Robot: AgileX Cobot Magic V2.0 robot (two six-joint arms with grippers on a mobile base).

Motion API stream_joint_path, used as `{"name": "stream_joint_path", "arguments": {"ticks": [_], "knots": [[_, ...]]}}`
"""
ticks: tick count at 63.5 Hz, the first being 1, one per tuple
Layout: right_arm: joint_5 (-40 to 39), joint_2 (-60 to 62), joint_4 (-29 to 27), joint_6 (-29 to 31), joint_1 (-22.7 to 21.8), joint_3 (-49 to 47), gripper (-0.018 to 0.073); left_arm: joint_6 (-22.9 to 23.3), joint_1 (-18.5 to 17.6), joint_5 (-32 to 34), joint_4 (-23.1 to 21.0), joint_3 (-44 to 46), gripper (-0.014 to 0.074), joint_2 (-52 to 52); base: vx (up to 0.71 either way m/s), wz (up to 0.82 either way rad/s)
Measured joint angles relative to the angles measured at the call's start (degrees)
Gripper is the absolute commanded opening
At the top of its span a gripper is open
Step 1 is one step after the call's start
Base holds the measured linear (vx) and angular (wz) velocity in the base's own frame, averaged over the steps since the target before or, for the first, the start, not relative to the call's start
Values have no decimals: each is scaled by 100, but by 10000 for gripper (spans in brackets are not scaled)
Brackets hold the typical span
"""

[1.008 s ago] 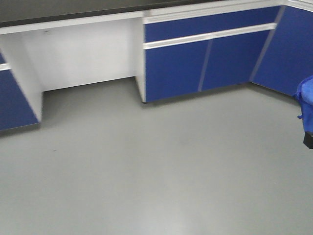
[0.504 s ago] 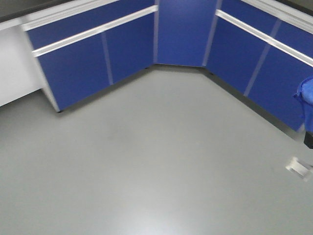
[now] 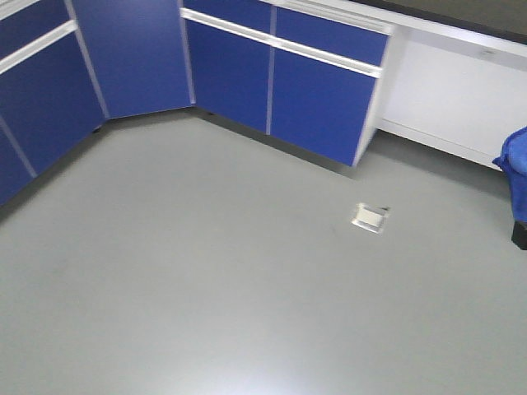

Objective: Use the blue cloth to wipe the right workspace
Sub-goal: 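Hold the cloth in the right gripper while the base backs away and turns, then hold the cloth while the base drives up to the other bench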

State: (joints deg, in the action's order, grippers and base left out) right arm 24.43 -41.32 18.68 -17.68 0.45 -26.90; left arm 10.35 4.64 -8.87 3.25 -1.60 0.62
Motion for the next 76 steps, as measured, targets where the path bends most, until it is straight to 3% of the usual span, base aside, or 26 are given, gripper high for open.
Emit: {"name": "stream_joint_path", "arguments": {"ticks": [41, 76], "knots": [[0, 0, 0, 0, 0, 0, -8, 0, 0, 0, 0, 0, -6, 0, -1, -49], [0, 0, 0, 0, 0, 0, -8, 0, 0, 0, 0, 0, -6, 0, 8, -19]]}}
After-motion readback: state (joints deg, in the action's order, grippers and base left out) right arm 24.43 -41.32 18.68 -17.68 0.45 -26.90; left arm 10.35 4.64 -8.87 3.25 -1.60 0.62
